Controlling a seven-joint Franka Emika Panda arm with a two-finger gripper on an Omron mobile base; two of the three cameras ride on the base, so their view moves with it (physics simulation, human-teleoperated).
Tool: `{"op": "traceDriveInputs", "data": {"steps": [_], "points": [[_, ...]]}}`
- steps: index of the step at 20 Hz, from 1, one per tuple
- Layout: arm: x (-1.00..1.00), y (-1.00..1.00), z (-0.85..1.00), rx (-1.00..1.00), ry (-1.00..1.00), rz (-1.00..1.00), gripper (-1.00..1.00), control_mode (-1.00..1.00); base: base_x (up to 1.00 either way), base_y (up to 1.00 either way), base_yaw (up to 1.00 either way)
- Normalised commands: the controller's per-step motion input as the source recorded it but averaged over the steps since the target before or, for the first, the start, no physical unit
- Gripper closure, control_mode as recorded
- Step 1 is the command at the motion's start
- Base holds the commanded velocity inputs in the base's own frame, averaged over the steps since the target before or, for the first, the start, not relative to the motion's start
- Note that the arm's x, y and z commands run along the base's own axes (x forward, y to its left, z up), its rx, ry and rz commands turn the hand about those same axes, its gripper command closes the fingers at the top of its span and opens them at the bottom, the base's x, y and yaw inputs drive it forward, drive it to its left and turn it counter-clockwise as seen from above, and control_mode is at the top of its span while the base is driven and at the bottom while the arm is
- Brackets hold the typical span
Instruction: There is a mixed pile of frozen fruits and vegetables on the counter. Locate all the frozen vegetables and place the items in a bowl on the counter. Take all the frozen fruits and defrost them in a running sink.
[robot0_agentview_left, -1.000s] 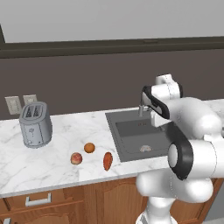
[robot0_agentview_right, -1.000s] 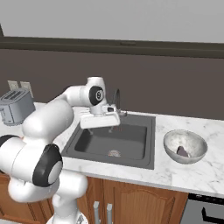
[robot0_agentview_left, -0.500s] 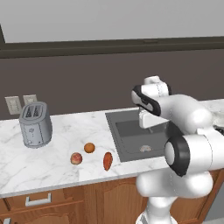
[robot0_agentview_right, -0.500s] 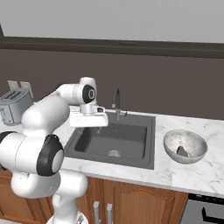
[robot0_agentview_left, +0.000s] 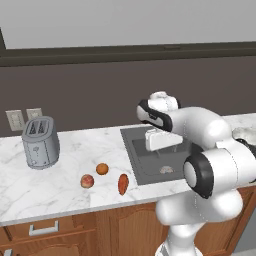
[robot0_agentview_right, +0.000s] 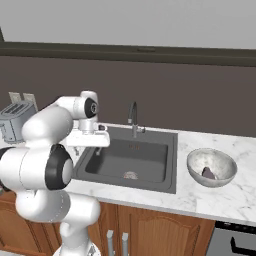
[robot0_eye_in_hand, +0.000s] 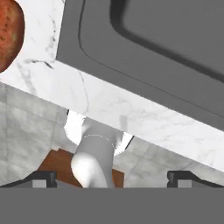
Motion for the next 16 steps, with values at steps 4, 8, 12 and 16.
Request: {"op": "traceDriveInputs", "data": {"steps": [4, 8, 12, 16], "points": [[-0.04, 0.57, -0.23, 0.01, 0.07, 0.04, -1.00, -1.00, 0.00, 0.00, 0.00], [-0.04, 0.61, -0.24, 0.00, 0.05, 0.03, -1.00, -1.00, 0.00, 0.00, 0.00], [-0.05, 0.62, -0.21, 0.00, 0.03, 0.02, -1.00, -1.00, 0.00, 0.00, 0.00], [-0.06, 0.62, -0.19, -0.01, 0.03, 0.01, -1.00, -1.00, 0.00, 0.00, 0.00]]}}
